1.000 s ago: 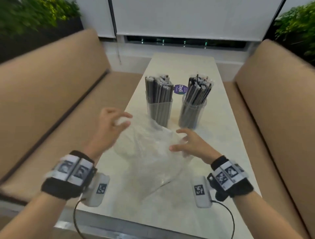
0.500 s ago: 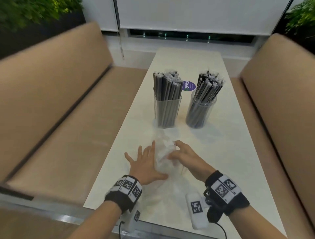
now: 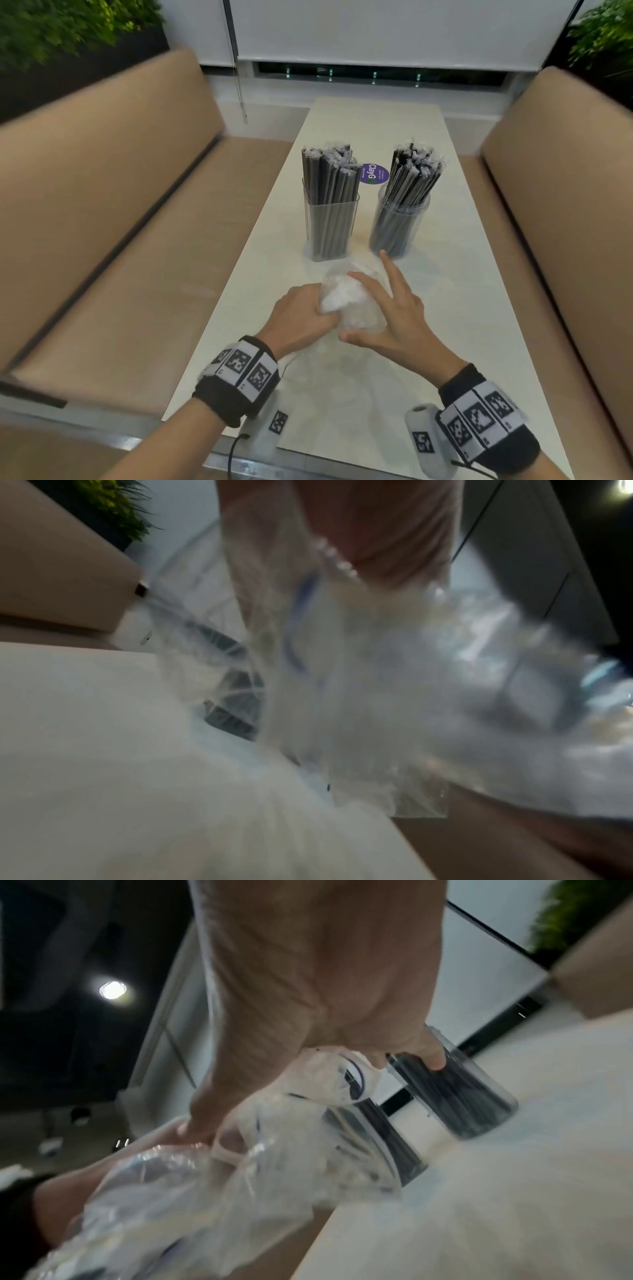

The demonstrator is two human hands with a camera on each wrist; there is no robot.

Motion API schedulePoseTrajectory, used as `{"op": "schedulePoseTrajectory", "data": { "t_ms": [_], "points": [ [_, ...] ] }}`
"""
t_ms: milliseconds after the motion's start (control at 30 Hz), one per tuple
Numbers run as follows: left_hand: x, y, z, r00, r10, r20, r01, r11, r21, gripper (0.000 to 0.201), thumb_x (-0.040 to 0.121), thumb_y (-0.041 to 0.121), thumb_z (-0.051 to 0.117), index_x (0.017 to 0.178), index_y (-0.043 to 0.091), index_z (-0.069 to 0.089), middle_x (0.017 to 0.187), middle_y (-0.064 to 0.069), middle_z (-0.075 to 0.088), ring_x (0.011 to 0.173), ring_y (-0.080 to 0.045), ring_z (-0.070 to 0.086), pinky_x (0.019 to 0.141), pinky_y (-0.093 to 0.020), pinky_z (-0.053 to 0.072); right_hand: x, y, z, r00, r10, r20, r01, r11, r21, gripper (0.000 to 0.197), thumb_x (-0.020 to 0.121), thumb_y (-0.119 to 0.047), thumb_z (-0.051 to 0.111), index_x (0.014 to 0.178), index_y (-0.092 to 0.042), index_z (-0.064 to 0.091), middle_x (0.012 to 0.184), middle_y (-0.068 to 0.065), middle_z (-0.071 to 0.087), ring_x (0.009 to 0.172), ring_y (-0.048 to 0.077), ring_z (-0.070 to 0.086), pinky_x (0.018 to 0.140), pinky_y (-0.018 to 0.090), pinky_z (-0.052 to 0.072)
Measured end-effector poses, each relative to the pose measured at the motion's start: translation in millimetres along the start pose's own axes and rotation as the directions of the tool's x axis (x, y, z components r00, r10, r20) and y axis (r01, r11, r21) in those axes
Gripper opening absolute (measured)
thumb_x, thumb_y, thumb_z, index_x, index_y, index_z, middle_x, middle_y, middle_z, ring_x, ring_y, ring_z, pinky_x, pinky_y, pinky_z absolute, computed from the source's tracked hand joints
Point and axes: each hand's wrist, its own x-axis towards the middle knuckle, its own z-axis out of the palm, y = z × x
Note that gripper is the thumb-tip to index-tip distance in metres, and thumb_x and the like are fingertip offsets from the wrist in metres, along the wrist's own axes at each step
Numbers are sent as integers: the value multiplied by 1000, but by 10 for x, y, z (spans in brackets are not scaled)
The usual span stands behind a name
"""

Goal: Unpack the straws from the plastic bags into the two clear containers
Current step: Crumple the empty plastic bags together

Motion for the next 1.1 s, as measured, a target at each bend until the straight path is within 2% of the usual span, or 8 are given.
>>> {"op": "schedulePoseTrajectory", "data": {
  "t_ms": [167,267,500,600,700,833,933,1100],
  "points": [
    [24,288,-13,976,-20,-215,-105,825,-555,26,66,10,54,88,12,67,75,-3,67,72,-19,65,58,-28,50,23,-293,60,992,-110,64,25,659,752,94,64,-47,84,142,-30,35,139,-2,51,130,21,51,103,42,48],
    [14,431,57,947,-73,-314,-170,713,-680,16,70,9,50,80,14,61,68,0,58,71,-19,60,60,-31,49,33,-477,140,995,-98,-18,67,519,852,86,69,-22,84,139,-10,35,134,18,49,127,29,53,97,54,51],
    [-78,319,94,970,-239,-48,147,728,-669,84,58,68,60,123,15,49,134,-6,44,127,-20,47,105,-41,40,-101,-157,3,986,119,-115,-10,738,674,46,73,-3,74,111,-23,58,95,-6,70,82,0,67,67,20,57],
    [-227,371,44,945,-322,49,284,739,-612,82,68,80,46,130,27,48,139,3,44,121,-19,54,101,-43,46,-143,-54,-56,980,-24,-195,99,919,382,42,80,-6,70,110,-30,54,92,-7,65,79,-16,57,64,1,42],
    [-388,432,132,922,-243,303,388,538,-748,76,75,76,49,127,22,58,129,-11,65,112,-33,66,90,-52,55,-200,-66,16,945,-157,-287,244,922,299,54,75,0,72,118,-26,53,103,-9,57,91,-21,50,75,-4,36],
    [-522,477,155,957,-237,167,249,379,-891,36,87,40,55,93,11,75,97,-16,76,86,-25,74,79,-40,60,-263,-147,64,950,-230,-212,296,880,371,70,72,-10,78,120,-43,39,114,-18,49,103,-4,49,90,11,43],
    [-606,325,90,955,-289,66,186,409,-893,27,92,23,53,104,6,70,99,-15,75,86,-22,73,72,-32,62,-325,-211,82,971,-240,-17,212,819,533,78,66,-36,76,129,-50,33,137,-29,36,131,1,39,109,27,38],
    [-836,-12,-88,940,-325,-105,76,499,-863,19,94,12,55,110,11,65,98,-7,76,90,-20,74,69,-29,60,-320,-431,267,941,-244,235,-46,596,802,87,73,-27,74,143,-49,27,148,-19,34,135,11,43,108,49,43]
  ]
}}
